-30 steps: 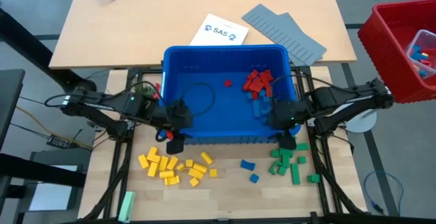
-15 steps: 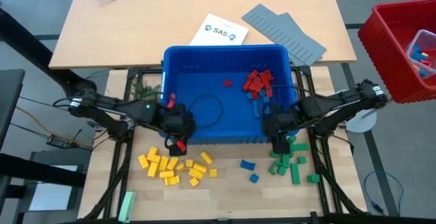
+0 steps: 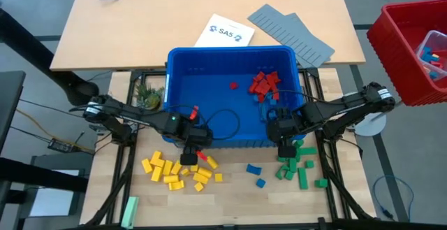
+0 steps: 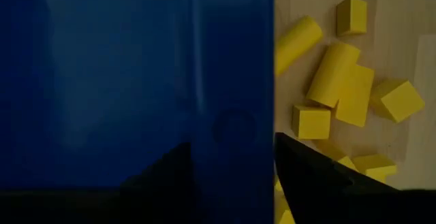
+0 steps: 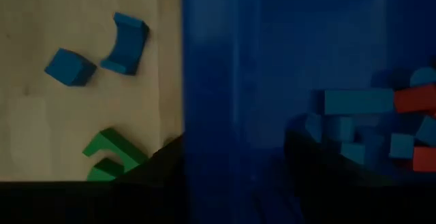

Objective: Sort blocks
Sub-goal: Remove the blue block from the blue bin

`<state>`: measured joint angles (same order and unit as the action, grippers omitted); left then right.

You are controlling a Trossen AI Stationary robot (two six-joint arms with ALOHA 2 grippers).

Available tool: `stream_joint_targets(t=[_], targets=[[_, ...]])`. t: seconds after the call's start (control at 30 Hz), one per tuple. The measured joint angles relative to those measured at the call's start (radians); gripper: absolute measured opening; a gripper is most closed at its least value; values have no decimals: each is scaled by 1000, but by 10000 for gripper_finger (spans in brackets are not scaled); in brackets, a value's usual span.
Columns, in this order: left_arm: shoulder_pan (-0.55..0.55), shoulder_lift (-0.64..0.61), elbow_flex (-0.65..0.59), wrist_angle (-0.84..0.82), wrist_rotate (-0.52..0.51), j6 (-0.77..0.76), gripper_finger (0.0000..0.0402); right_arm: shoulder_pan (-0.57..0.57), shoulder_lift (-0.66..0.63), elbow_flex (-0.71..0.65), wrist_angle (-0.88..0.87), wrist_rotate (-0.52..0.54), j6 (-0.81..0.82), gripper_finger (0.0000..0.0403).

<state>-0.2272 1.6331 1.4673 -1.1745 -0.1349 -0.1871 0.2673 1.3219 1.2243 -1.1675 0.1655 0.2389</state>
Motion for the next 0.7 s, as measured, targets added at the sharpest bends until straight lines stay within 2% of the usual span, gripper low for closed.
stream_joint_targets(t=[0.07,0.23,0.37,0.53,0.7], targets=[[0,1,0,4,0,0,167,0,0,-17,1,-2,4,187],[0,-2,0,3,-8,-31,81,1,0,-33,16,-11,18,122],[1,-5,1,-3,-5,-34,80,1,-5,-33,26,-19,19,70],[2,-13,49,-24,20,-35,80,-2,-35,-28,17,-49,16,70],[2,-20,141,-90,65,-45,80,-11,-51,65,-31,-100,14,70]])
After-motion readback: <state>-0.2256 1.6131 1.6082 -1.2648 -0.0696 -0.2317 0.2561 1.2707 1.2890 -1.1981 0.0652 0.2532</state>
